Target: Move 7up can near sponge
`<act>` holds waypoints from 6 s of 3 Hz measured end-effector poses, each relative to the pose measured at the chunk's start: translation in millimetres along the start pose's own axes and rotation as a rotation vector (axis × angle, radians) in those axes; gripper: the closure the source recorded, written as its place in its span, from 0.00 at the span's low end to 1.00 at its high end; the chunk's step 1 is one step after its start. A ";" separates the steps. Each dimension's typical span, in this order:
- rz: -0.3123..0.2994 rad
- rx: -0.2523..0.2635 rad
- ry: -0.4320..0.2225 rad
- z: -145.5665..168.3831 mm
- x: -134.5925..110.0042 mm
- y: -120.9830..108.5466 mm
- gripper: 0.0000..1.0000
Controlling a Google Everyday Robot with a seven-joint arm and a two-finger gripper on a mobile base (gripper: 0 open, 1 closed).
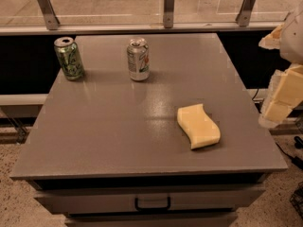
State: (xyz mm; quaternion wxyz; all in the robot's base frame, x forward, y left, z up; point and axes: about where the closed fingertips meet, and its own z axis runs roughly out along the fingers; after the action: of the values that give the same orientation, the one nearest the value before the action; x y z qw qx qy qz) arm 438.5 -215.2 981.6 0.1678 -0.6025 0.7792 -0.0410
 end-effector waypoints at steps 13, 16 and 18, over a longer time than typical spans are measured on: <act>0.114 -0.046 -1.124 149.0 -224.2 -170.0 0.00; 0.089 -0.149 -1.117 177.5 -263.6 -160.3 0.19; 0.061 -0.214 -1.136 182.9 -268.8 -150.3 0.64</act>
Offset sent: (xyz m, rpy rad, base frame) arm 0.0186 -0.0089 0.0095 0.0057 0.0061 0.0867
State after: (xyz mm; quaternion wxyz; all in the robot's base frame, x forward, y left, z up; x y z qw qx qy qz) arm 692.9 25.4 906.6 0.4992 -0.5209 0.5836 0.3727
